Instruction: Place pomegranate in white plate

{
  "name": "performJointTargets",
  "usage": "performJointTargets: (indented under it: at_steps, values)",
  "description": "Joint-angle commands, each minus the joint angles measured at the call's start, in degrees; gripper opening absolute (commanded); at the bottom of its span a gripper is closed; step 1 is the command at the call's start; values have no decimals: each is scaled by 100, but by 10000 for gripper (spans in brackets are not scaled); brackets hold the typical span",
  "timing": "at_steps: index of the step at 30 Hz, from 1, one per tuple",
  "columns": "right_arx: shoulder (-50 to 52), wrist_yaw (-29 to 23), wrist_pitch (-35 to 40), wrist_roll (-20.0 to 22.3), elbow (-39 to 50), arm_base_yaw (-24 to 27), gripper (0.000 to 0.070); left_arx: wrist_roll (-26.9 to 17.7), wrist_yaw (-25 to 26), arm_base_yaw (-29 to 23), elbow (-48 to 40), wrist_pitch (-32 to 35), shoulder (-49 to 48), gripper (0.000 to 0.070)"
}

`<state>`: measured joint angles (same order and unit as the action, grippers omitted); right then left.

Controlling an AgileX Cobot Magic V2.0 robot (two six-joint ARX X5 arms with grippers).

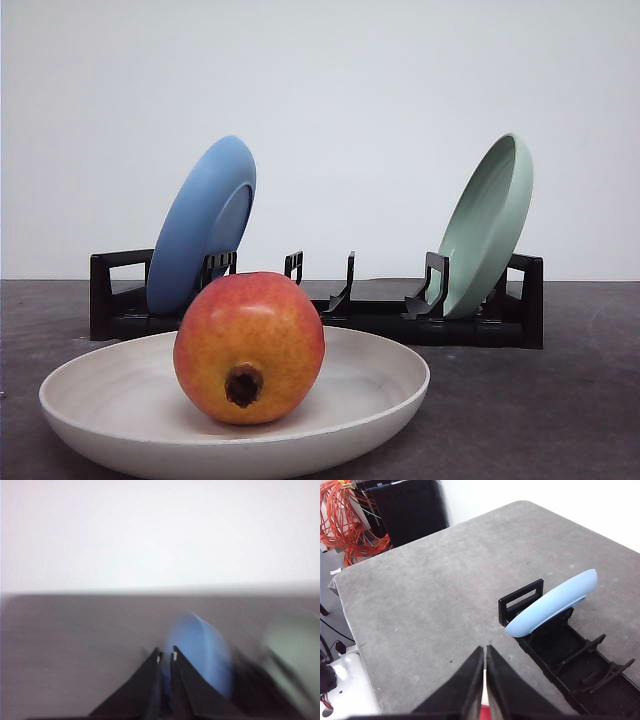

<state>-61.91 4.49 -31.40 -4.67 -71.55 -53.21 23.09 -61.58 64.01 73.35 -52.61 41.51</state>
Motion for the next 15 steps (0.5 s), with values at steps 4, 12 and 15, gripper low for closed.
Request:
performJointTargets:
  at_steps: [4,12,15]
  values:
    - [-48,-1,188,42,-120,-66,0,-206,-733,-1433,-1085,1622,-454,11]
    - [-48,-2,270,42,-120,-66,0,-358,-601,-3231,-3086,3674,-1592,11]
    - [-48,-2,271,42,-120,-66,0,-532,88,-3756,-3696,4034,-2076,12]
